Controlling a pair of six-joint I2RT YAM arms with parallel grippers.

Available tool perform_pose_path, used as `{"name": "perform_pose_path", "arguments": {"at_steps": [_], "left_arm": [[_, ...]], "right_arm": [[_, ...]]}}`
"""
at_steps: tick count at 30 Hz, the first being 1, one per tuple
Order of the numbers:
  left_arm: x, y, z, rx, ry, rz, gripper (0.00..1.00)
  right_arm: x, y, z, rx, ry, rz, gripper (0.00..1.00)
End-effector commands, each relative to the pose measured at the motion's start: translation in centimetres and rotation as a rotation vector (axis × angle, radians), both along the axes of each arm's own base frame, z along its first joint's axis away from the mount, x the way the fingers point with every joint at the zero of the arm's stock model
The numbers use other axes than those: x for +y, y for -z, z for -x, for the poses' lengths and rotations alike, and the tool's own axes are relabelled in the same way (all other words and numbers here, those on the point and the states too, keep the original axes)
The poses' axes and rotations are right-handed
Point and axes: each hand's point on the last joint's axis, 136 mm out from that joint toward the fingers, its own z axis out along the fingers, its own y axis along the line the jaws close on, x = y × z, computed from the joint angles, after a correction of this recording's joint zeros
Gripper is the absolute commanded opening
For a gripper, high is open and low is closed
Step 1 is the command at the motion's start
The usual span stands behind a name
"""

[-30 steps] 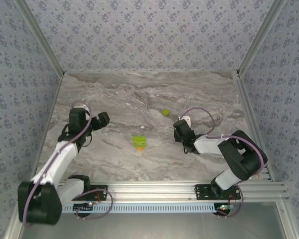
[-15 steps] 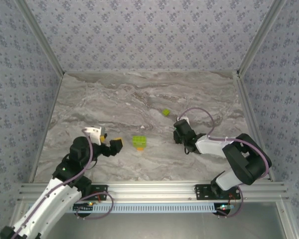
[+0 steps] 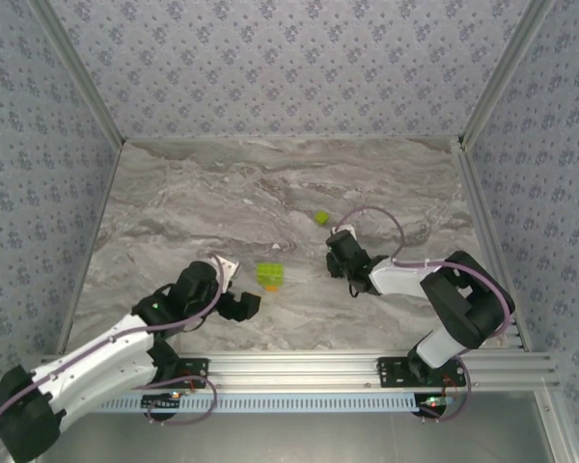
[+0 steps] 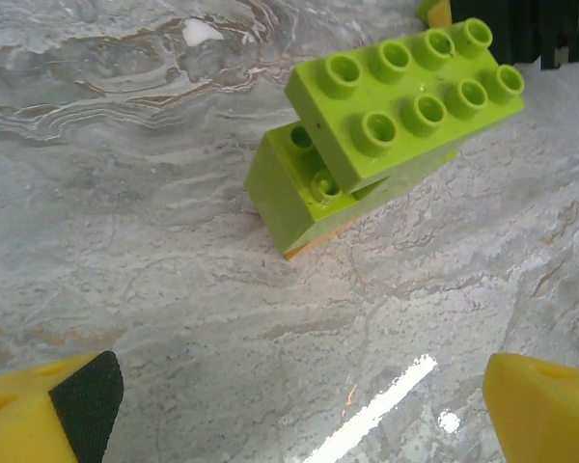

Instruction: Assemble a carrot with lego

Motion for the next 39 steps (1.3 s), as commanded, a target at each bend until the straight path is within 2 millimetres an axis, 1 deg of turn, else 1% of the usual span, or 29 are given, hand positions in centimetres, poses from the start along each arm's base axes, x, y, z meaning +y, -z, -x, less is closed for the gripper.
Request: {"name": "perform_pose_path", "arguments": {"at_steps": [1, 7, 13, 17, 22, 31, 34, 37, 39], "left_arm": [[-1.8, -3.0, -1.7, -0.115, 0.038, 0.047, 0.97], [-2.9, -3.1, -2.9, -0.167, 0.072, 0.019, 0.98], [-4.1, -2.2, -4.0, -0.182, 0.123, -0.037, 0.97], [-5.0, -1.8, -4.4, -0.186, 0.163, -0.062, 0.97], [-5.8, -1.4, -4.5, -0.18, 0.206, -0.08, 0.97], [-6.7, -0.9, -4.1, -0.166, 0.254, -0.084, 0.97], [-6.9, -0.8, -3.8, -0.159, 0.272, -0.08, 0.93], [-7.1, -0.7, -3.6, -0.148, 0.288, -0.076, 0.82], [-7.3, -0.6, -3.5, -0.142, 0.299, -0.073, 0.73]], "right_arm": [[0.5, -0.3, -0.3, -0.006, -0.021, 0.011, 0.28], [0.5, -0.2, -0.2, 0.002, -0.029, 0.012, 0.28], [0.3, -0.4, -0.1, 0.005, -0.033, 0.008, 0.28], [-0.1, -0.4, 0.0, 0.006, -0.031, 0.01, 0.28], [-0.6, -0.4, 0.1, 0.009, -0.023, 0.004, 0.28], [-0.6, 0.0, 0.3, 0.021, -0.025, 0.001, 0.28], [-0.7, 0.1, 0.3, 0.023, -0.022, -0.001, 0.28], [-0.7, 0.1, 0.3, 0.022, -0.023, -0.001, 0.28], [-0.7, 0.1, 0.4, 0.024, -0.022, 0.001, 0.28]]}}
